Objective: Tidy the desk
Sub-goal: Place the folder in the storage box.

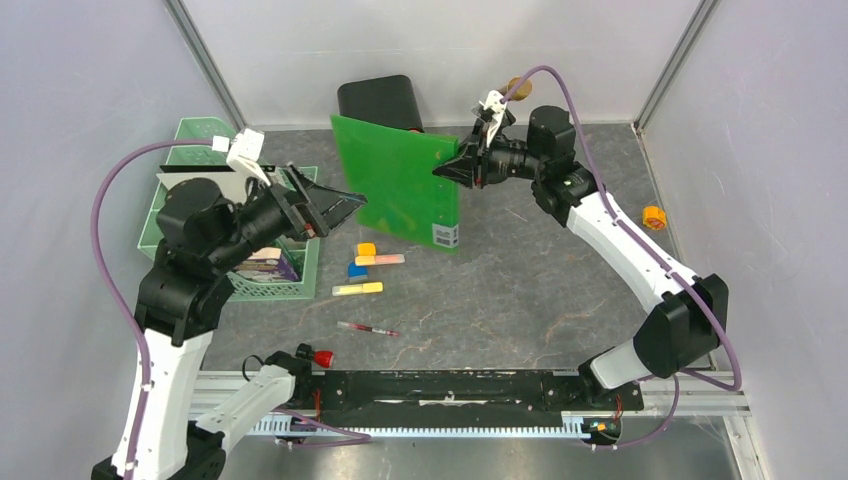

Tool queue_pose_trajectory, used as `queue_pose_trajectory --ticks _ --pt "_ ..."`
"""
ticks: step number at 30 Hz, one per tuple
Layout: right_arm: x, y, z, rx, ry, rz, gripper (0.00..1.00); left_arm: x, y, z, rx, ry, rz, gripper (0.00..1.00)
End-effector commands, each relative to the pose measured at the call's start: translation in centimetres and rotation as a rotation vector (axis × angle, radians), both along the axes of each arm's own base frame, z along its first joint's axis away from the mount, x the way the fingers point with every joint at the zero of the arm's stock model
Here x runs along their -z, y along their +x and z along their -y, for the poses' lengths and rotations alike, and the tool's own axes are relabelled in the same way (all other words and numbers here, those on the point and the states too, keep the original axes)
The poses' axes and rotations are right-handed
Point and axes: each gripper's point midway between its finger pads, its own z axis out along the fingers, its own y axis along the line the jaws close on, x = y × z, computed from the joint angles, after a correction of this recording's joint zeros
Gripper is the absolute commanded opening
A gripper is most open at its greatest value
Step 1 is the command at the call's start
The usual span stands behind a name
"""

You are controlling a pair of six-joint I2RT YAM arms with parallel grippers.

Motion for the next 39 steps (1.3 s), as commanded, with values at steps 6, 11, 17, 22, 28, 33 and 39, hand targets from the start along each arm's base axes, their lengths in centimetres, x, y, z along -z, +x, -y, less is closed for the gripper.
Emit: queue_pose_trajectory --ticks 6,11,17,22,28,33,39 --pt "-6.4 -4.3 -4.7 -0.196 0.177 0.09 0.0 -6.8 -3.2 2.6 0.226 -0.178 0.238 1.0" --pt "-7.7 -6.7 -6.6 -0.316 0.212 0.077 0.0 -8.7 -4.3 3.1 0.289 -0.241 0.304 1.0" --pt "-7.7 -7.9 -7.6 -0.365 0.226 0.081 0.0 -9.8 -5.1 3.4 0.337 -0.296 0.333 1.0" --pt "-7.4 -7.5 -8.9 -0.367 0.227 0.078 0.0 -10.2 -6.0 3.7 0.389 -0.321 0.345 1.0" --pt "-7.5 -5.5 -10.2 -0.321 0.208 0.102 0.0 -10.5 -7.0 4.0 0.444 -0.341 0.368 1.0" --pt "-8.2 -3.5 -11.2 -0.279 0.195 0.128 0.0 -10.5 -7.4 4.1 0.471 -0.344 0.366 1.0" --pt "-10.1 -2.4 -11.9 -0.267 0.242 0.156 0.0 -9.6 -7.3 4.0 0.461 -0.345 0.345 1.0"
